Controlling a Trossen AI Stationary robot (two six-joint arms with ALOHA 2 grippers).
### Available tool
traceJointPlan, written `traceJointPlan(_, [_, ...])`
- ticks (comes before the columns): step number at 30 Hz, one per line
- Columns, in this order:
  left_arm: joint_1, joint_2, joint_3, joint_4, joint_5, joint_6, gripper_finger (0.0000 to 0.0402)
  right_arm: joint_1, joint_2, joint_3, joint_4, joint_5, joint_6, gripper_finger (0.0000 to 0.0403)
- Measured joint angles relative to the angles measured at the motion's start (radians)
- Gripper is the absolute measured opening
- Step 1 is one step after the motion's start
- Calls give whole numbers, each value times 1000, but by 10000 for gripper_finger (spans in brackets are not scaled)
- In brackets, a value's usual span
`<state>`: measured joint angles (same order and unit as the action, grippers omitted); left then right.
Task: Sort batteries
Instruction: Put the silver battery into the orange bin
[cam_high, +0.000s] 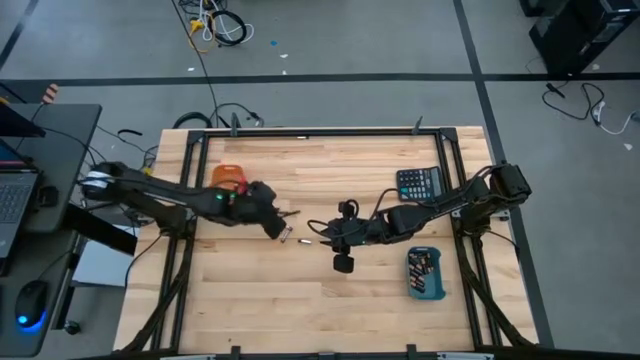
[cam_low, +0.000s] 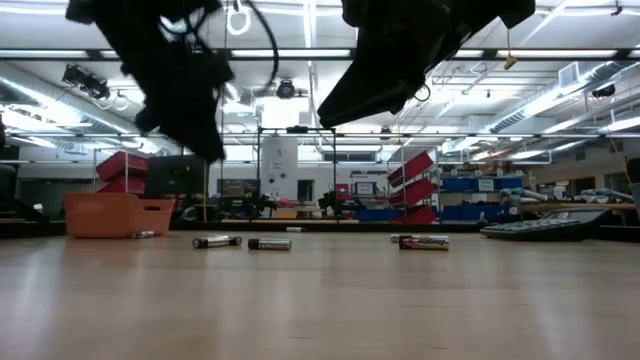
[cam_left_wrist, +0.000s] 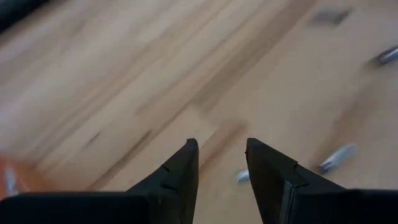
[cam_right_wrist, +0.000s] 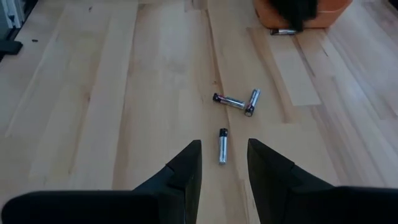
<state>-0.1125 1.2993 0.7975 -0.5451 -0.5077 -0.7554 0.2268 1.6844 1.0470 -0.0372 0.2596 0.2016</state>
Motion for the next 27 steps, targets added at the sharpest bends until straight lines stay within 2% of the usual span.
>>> traceJointPlan(6, [39, 137, 0, -138, -15, -144, 131, -1, 0, 0, -2, 0, -2, 115])
traceJointPlan(12, [103, 203, -1, -241, -22, -197, 131, -1, 0, 0, -1, 0, -2, 115])
traceJointPlan(27, [176, 221, -1, -420, -59, -252, 131, -1, 0, 0, -1, 0, -2, 115])
